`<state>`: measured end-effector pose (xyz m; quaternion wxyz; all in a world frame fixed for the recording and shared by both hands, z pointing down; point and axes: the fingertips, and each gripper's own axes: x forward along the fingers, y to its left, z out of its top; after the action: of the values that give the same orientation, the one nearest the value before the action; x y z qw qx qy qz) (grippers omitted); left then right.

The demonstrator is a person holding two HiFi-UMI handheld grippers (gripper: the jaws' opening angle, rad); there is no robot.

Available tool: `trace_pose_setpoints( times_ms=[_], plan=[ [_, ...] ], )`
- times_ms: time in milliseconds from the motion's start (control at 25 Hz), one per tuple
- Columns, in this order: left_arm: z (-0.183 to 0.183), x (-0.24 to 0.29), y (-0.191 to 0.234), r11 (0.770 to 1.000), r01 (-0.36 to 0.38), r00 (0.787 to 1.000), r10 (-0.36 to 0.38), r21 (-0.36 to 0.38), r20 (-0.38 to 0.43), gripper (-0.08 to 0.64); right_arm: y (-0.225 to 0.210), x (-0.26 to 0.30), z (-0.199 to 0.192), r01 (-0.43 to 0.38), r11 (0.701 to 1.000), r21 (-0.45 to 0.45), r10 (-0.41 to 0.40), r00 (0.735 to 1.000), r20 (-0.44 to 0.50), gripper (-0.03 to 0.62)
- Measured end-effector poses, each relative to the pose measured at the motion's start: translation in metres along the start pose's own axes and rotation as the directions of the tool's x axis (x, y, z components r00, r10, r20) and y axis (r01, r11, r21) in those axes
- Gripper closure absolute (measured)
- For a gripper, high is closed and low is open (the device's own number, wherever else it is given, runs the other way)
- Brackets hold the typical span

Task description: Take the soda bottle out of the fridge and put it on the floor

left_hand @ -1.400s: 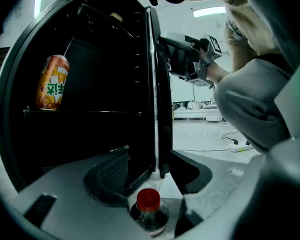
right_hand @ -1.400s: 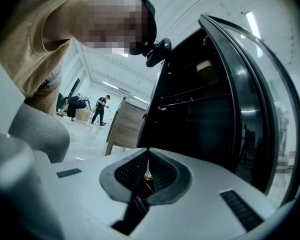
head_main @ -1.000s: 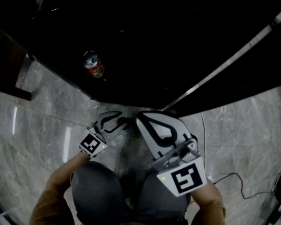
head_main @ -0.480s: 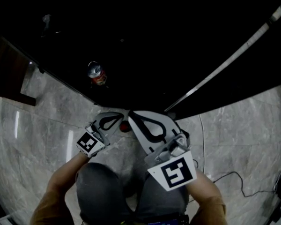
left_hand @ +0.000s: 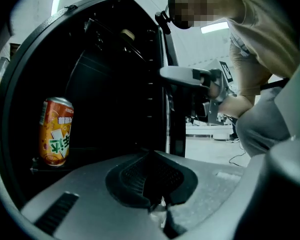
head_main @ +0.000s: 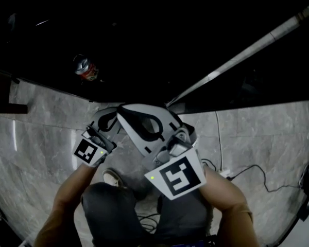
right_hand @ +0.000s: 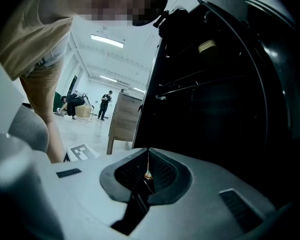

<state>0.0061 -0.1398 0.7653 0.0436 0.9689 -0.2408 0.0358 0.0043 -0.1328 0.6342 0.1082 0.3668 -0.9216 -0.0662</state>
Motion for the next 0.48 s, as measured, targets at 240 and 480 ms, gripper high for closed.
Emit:
trace_pose_setpoints(
  times_ms=[240,480],
  plan=[
    [0.026,-0.022,-0.025,1.0,-0.015,0.999,0.015,-0.001,-0.028,0.558,0.005,-0.007,0.006,0.086,0.996,-0.009,-0.086,0.996,-0.009,0.591],
    [0.074,-0.042,-0.03,0.994,-0.101,0.994,0.098,-0.05,-0.049,0.558,0.006,-0.013,0.035,0.119,0.985,0.121,-0.116,0.993,-0.034,0.591]
  ],
)
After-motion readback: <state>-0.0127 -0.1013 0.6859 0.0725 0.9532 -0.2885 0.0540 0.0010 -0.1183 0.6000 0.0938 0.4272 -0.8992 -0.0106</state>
